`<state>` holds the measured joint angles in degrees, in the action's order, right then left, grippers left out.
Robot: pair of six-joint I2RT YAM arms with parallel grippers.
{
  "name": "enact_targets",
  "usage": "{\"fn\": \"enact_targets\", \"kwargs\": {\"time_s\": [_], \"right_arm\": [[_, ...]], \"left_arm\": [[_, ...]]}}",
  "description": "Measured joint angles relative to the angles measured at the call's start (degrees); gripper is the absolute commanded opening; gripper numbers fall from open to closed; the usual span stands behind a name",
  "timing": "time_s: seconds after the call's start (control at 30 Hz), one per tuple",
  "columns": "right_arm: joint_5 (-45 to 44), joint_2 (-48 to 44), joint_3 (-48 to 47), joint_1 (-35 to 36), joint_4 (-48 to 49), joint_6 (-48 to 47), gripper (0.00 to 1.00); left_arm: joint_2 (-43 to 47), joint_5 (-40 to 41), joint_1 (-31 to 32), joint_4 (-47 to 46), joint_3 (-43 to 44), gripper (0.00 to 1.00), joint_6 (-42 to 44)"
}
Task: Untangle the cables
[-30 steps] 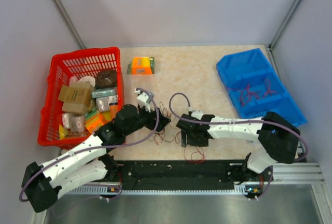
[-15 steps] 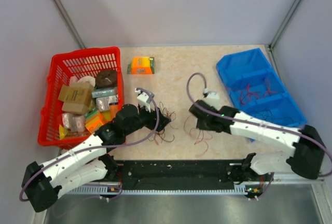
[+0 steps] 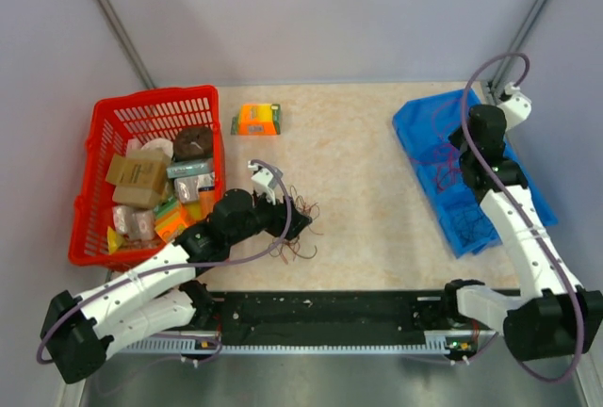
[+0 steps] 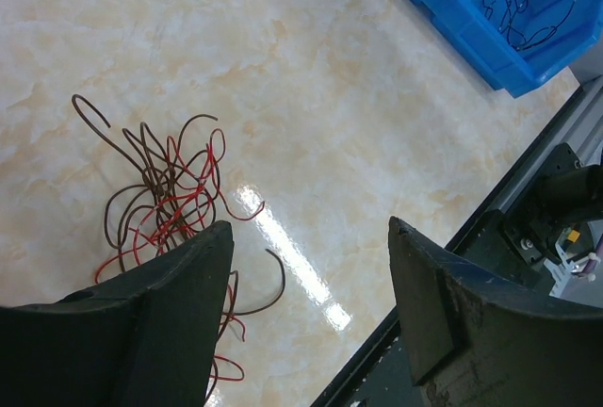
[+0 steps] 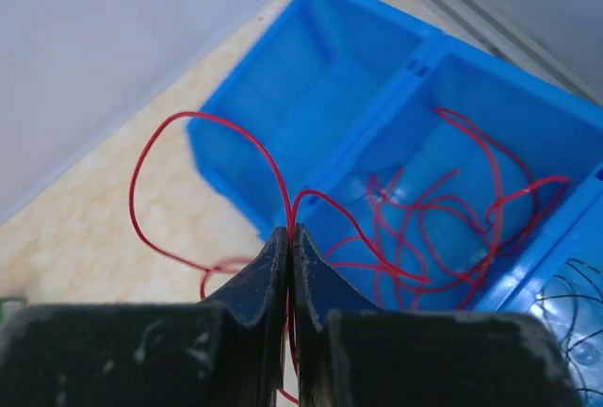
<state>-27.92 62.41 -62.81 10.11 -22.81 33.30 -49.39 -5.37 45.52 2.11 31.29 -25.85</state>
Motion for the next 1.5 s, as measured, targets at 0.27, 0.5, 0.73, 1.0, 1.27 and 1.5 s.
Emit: {"fn": "enact_targets", "kwargs": {"time_s": [0.27, 0.5, 0.73, 1.0, 1.27, 1.5], "right_arm": [[4.26, 6.99, 15.58, -12.81, 16.98, -1.79, 0.0], [2.47, 8.11, 17.35, -15.96, 15.54, 0.37, 0.0], [2.23, 25.7, 3.41, -16.17, 5.53, 5.51, 0.0], [3.21, 29.09, -2.23, -16.17, -3.5, 3.15, 0.48], [7.15, 11.63, -2.43, -13.07, -7.37, -2.93, 0.61], [22.43, 6.58, 4.42, 11.3, 2.34, -2.78, 0.6]], "left_arm": [[1.03, 0.04, 0.0, 0.66, 0.17, 0.71, 0.5], [1.4, 0.72, 0.0, 0.92, 0.17, 0.72, 0.72], [-6.73, 2.4, 0.0, 5.03, 4.31, 0.71, 0.7], [-9.49, 6.86, 0.0, 9.77, 7.41, 0.72, 0.22], [-12.81, 12.55, -0.04, 12.76, 10.05, 0.69, 0.46], [-2.71, 14.21, -0.07, 9.6, 5.62, 0.66, -0.04]]}}
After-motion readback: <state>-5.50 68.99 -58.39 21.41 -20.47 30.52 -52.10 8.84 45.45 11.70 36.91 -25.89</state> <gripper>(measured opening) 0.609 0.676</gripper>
